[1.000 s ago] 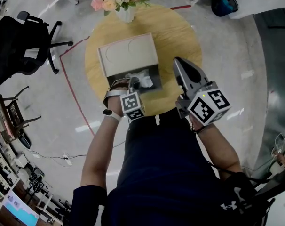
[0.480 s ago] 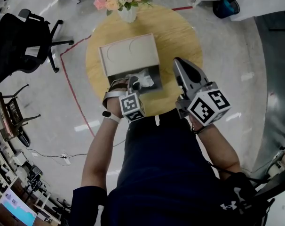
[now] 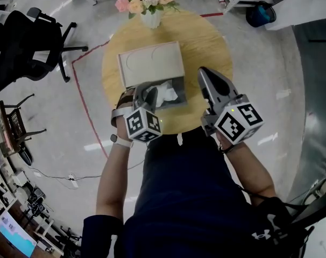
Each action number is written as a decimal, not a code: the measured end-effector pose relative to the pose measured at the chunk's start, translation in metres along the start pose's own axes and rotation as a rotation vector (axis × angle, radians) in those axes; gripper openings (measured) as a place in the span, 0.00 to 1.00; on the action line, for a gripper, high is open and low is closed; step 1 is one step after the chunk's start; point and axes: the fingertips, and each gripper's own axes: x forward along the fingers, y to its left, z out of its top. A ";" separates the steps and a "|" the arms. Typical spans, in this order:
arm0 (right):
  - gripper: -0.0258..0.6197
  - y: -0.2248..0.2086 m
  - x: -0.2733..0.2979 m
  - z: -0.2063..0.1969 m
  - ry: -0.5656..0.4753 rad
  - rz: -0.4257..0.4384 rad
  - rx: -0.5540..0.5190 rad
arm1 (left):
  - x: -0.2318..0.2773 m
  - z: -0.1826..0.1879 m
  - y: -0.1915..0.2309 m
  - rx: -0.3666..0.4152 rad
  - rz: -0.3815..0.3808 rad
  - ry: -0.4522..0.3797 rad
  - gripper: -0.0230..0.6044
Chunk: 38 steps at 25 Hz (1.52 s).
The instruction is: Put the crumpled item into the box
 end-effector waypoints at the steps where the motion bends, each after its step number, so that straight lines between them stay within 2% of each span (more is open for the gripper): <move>1: 0.05 0.001 0.000 0.001 0.000 0.002 0.000 | -0.007 0.004 0.007 -0.040 0.015 -0.021 0.18; 7: 0.05 0.013 0.000 0.008 -0.009 0.030 -0.021 | -0.049 0.035 0.044 -0.235 0.090 -0.166 0.18; 12: 0.05 0.028 0.000 0.017 -0.026 0.061 -0.047 | -0.097 0.060 0.075 -0.368 0.209 -0.333 0.14; 15: 0.05 0.040 0.001 0.027 -0.038 0.087 -0.066 | -0.127 0.074 0.093 -0.425 0.269 -0.447 0.12; 20: 0.05 0.067 0.002 0.038 -0.054 0.149 -0.101 | -0.167 0.085 0.109 -0.513 0.336 -0.559 0.10; 30: 0.05 0.107 0.004 0.051 -0.070 0.226 -0.171 | -0.224 0.096 0.123 -0.664 0.375 -0.704 0.09; 38: 0.05 0.115 -0.002 0.075 -0.127 0.212 -0.249 | -0.238 0.093 0.130 -0.706 0.410 -0.733 0.08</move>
